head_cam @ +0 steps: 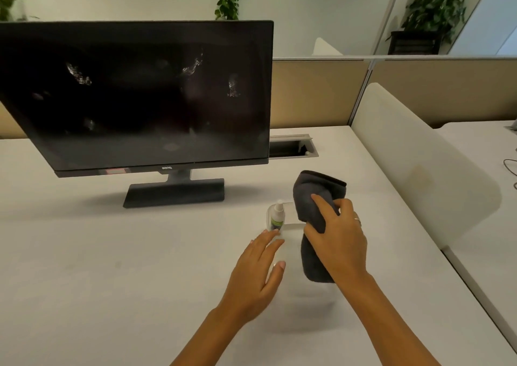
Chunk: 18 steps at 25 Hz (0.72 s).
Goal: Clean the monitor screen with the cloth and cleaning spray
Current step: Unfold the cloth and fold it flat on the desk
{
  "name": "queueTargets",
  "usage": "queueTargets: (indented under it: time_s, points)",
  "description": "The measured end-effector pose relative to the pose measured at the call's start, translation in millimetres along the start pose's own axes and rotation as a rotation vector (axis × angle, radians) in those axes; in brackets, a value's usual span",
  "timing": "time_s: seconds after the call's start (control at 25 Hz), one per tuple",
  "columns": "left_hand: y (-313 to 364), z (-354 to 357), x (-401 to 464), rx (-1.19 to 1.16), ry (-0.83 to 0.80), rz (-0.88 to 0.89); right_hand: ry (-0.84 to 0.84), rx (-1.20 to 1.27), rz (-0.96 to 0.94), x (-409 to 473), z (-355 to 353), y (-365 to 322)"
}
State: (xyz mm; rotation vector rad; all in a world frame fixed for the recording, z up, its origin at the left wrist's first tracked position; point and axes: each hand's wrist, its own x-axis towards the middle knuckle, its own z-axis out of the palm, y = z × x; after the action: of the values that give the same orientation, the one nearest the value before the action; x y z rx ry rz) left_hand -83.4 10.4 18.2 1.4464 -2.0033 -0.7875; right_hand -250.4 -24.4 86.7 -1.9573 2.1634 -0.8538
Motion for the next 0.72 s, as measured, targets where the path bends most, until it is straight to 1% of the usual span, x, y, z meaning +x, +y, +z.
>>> queueTargets:
  time_s: [0.08,0.12,0.2,0.24,0.32,0.4,0.44,0.48,0.56,0.64,0.72]
  points:
    - [16,-19,9,-0.296,0.073,-0.076,0.051,0.086,-0.084,2,-12,-15]
    - [24,-31,17,-0.452,0.079,-0.126,0.071,0.12,-0.118,2,-16,-25]
    - [36,-51,30,-0.699,0.026,-0.19,0.073,0.169,-0.171,0,-17,-46]
    - [41,-61,34,-0.781,0.017,-0.207,0.065,0.18,-0.208,-2,-16,-57]
    - [45,-77,34,-0.842,0.11,-0.221,0.034,0.176,-0.301,-5,-11,-75]
    - [40,-92,30,-0.862,0.267,-0.263,-0.071,0.214,-0.363,-6,-6,-89]
    - [33,-101,26,-0.889,0.324,-0.294,-0.138,0.275,-0.372,-6,-4,-94]
    - [26,-109,22,-0.93,0.362,-0.322,-0.191,0.35,-0.358,-6,-2,-99]
    - [9,-127,13,-1.009,0.417,-0.366,-0.244,0.451,-0.262,-6,5,-109]
    - [-7,-144,2,-1.077,0.45,-0.37,-0.295,0.443,-0.123,-8,15,-121]
    - [-23,-157,-9,-1.089,0.454,-0.381,-0.359,0.376,-0.056,-12,27,-137]
